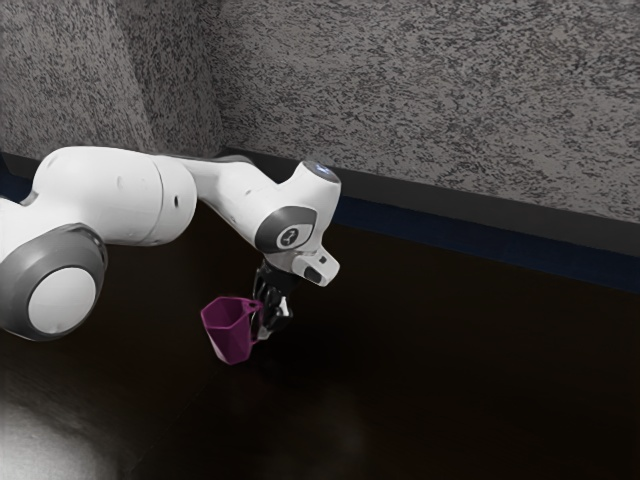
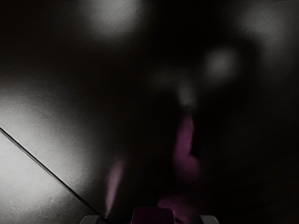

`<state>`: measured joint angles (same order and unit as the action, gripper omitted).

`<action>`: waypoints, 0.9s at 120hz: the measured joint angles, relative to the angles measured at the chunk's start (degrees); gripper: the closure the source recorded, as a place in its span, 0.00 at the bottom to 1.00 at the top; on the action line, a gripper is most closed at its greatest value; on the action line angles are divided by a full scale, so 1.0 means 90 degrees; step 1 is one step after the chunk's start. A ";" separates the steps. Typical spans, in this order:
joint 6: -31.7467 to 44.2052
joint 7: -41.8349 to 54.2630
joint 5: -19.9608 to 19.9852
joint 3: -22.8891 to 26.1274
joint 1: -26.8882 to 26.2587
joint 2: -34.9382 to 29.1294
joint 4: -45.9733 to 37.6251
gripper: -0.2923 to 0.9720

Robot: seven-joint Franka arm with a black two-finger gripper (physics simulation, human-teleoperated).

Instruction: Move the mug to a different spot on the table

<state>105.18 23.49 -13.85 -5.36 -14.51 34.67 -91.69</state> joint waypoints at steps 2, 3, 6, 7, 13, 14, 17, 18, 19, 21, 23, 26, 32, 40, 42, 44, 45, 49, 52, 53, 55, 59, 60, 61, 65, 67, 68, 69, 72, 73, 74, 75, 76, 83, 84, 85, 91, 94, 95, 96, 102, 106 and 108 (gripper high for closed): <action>0.0005 0.0007 0.0004 0.0000 0.0000 0.0000 -0.0001 0.60; 0.0007 0.0010 0.0006 0.0000 0.0000 0.0000 -0.0001 0.59; 0.0013 0.0020 0.0012 0.0000 0.0000 0.0001 -0.0004 0.56; 0.0014 0.0023 0.0013 0.0000 0.0000 0.0001 -0.0005 0.56; 0.0024 0.0041 0.0023 0.0000 0.0001 0.0001 -0.0008 0.50; 0.0025 0.0044 0.0025 0.0000 0.0001 0.0001 -0.0007 0.49; 0.0029 0.0053 0.0028 0.0000 0.0001 0.0001 -0.0008 0.46; 0.0030 0.0055 0.0029 0.0000 0.0001 0.0001 -0.0007 0.45; 0.0032 0.0058 0.0030 0.0000 0.0001 0.0001 -0.0006 0.44; 0.0034 0.0063 0.0032 0.0000 0.0001 0.0002 -0.0006 0.43; 0.0035 0.0069 0.0035 0.0003 0.0001 0.0002 -0.0005 0.41; 0.0038 0.0078 0.0052 0.0005 0.0001 0.0002 -0.0003 0.39; 0.0044 0.0102 0.0106 0.0018 -0.0004 -0.0003 -0.0001 0.36; 0.0080 0.0143 0.0226 0.0053 -0.0018 -0.0030 0.0000 0.32; 0.0091 0.0154 0.0264 0.0065 -0.0024 -0.0046 0.0003 0.32; 0.0104 0.0165 0.0300 0.0074 -0.0029 -0.0064 0.0004 0.31; 0.0111 0.0171 0.0317 0.0080 -0.0033 -0.0075 0.0005 0.31; 0.0141 0.0194 0.0398 0.0097 -0.0045 -0.0136 0.0007 0.30; 0.0162 0.0212 0.0459 0.0105 -0.0054 -0.0205 0.0007 0.29; 0.0170 0.0218 0.0482 0.0106 -0.0056 -0.0236 0.0007 0.29; 0.0184 0.0231 0.0528 0.0107 -0.0060 -0.0305 0.0008 0.28; 0.0212 0.0258 0.0632 0.0107 -0.0060 -0.0469 0.0008 0.28; 0.0219 0.0265 0.0663 0.0105 -0.0058 -0.0514 0.0008 0.27; 0.0225 0.0271 0.0696 0.0101 -0.0055 -0.0558 0.0008 0.27; 0.0248 0.0296 0.0844 0.0082 -0.0033 -0.0750 0.0008 0.27; 0.0260 0.0308 0.0928 0.0076 -0.0015 -0.0866 0.0008 0.26; 0.0265 0.0313 0.0976 0.0069 -0.0007 -0.0931 0.0008 0.26; 0.0269 0.0319 0.1024 0.0064 0.0004 -0.0997 0.0008 0.26; 0.0282 0.0333 0.1172 0.0047 0.0064 -0.1228 0.0007 0.26; 0.0285 0.0337 0.1224 0.0039 0.0089 -0.1307 0.0007 0.26; 0.0287 0.0341 0.1280 0.0017 0.0111 -0.1395 0.0006 0.26; 0.0289 0.0345 0.1332 -0.0002 0.0135 -0.1471 0.0005 0.26; 0.0290 0.0348 0.1387 -0.0025 0.0157 -0.1553 0.0004 0.25; 0.0254 0.0312 0.1701 -0.0121 0.0378 -0.2093 0.0004 0.25; 0.0243 0.0297 0.1733 -0.0129 0.0407 -0.2157 0.0005 0.25; 0.0232 0.0279 0.1763 -0.0137 0.0433 -0.2217 0.0004 0.25; 0.0137 0.0126 0.1852 -0.0167 0.0571 -0.2559 0.0002 0.24; 0.0087 0.0040 0.1862 -0.0174 0.0640 -0.2731 -0.0002 0.24; 0.0067 0.0012 0.1864 -0.0175 0.0667 -0.2779 -0.0003 0.24; 0.0043 -0.0016 0.1867 -0.0177 0.0693 -0.2836 -0.0007 0.24; -0.0141 -0.0185 0.1885 -0.0215 0.0848 -0.3142 -0.0032 0.24; -0.0276 -0.0290 0.1898 -0.0257 0.0955 -0.3261 -0.0037 0.24; -0.0339 -0.0340 0.1904 -0.0272 0.1009 -0.3297 -0.0038 0.24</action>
<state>102.13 20.43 3.28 -7.81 -5.43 4.99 -92.02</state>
